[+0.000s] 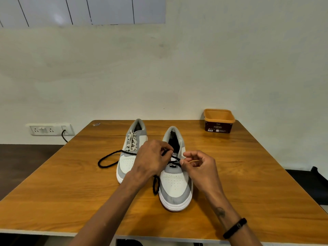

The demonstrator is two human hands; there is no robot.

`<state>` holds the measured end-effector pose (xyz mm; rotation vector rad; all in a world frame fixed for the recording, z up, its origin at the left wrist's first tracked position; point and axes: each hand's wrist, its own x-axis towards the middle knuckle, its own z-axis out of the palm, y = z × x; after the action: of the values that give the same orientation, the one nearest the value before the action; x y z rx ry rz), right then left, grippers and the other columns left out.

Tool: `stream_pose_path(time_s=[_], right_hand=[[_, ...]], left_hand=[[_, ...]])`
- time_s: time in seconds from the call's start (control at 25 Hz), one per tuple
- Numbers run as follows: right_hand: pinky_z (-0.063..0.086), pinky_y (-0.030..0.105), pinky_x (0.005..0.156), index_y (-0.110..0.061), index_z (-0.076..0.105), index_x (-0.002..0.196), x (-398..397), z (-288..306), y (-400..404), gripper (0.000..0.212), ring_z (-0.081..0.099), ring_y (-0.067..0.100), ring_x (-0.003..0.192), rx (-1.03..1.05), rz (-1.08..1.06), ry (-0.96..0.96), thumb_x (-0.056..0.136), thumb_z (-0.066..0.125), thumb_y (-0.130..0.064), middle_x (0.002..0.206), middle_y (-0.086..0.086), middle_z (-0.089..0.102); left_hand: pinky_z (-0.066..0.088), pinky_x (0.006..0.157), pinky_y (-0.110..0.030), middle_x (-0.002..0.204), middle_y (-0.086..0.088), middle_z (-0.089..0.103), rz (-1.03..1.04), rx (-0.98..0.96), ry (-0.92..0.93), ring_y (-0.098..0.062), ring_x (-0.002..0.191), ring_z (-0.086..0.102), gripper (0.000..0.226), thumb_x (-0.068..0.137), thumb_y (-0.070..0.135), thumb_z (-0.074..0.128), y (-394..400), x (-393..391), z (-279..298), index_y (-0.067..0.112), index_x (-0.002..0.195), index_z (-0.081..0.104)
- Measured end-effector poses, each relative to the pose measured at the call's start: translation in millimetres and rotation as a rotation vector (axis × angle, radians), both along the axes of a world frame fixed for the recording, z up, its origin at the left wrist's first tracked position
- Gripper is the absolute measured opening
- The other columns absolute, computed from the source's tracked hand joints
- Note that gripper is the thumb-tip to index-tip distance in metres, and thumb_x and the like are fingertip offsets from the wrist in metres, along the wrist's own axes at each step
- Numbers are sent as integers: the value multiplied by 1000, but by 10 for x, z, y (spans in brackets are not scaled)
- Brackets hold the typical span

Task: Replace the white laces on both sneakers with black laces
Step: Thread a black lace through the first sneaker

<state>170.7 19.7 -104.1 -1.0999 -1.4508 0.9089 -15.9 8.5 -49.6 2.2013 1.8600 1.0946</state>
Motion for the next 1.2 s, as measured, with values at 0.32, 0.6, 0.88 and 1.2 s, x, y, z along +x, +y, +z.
stream_pose_path(time_s=[0.32, 0.6, 0.88, 1.2], right_hand=[[64, 34, 74, -26, 79, 104, -105, -125, -12, 19, 70, 10, 85, 13, -57, 65, 86, 86, -26, 91, -9, 76], [64, 33, 76, -25, 79, 112, -99, -181, -17, 29, 71, 9, 91, 1, -73, 75, 86, 86, -35, 100, -11, 76], [59, 22, 80, -28, 80, 108, -123, -163, -20, 12, 70, -2, 97, 49, -78, 72, 97, 74, -29, 99, -17, 77], [56, 21, 69, -25, 68, 101, -176, -64, 48, 5, 67, 5, 85, 77, -75, -111, 102, 66, -21, 93, -10, 70]], left_hand=[[41, 100, -38, 112, -4, 48, 39, -161, -111, -20, 115, 42, 16, 94, 39, 75, 154, 60, -178, 34, 108, 79], [32, 97, -35, 107, 1, 46, 17, -197, -109, -20, 116, 36, 16, 96, 37, 72, 183, 96, -180, 34, 110, 79], [40, 110, -42, 118, -3, 44, 30, -149, -249, -22, 119, 39, 21, 98, 41, 70, 141, 121, -350, 33, 115, 78], [43, 113, -50, 124, 6, 35, -43, -182, -178, -20, 132, 33, 45, 90, 59, 54, 45, 65, -411, 37, 123, 75]])
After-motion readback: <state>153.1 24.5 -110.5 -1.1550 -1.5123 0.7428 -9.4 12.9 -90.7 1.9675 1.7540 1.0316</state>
